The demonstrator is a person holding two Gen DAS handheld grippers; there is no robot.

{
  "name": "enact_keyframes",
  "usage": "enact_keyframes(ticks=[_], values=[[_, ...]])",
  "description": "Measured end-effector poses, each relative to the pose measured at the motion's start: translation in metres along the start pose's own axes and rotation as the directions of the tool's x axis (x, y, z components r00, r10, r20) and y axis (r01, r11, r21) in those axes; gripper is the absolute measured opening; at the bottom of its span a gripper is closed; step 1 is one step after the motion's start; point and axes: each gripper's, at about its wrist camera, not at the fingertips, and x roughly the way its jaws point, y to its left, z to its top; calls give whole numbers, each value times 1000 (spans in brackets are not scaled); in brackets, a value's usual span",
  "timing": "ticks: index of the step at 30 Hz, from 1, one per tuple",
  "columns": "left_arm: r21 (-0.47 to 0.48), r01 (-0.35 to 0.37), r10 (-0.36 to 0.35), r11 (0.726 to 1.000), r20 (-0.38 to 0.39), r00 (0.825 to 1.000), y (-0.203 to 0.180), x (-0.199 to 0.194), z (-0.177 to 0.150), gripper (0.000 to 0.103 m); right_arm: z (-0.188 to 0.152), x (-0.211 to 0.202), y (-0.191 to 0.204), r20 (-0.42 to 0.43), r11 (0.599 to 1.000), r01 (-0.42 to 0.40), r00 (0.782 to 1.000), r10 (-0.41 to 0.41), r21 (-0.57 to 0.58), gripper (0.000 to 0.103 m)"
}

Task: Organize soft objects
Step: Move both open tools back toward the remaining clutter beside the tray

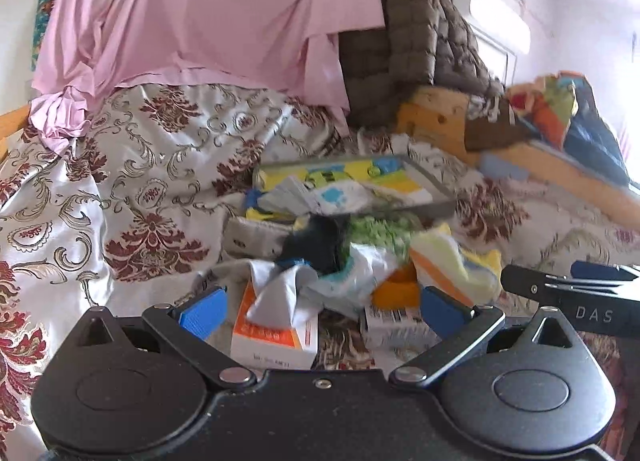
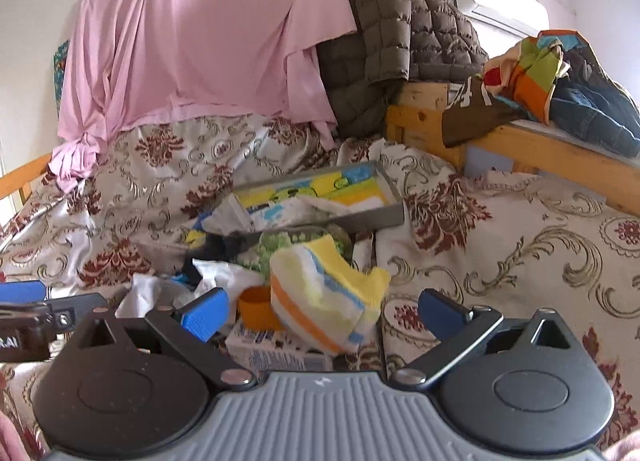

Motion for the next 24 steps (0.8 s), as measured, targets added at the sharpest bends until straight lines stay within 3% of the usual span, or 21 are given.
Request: enact_keyframes(ticks=[10,24], values=[[92,11,-7,996,-49,999,-14,3,-7,102,-8,9,0,-89,998,56,994,-57,-11,103],[46,-50,57,998,-153,987,-8,23,-7,102,-9,25,-4,-170,995,103,980,-102,-4,103]])
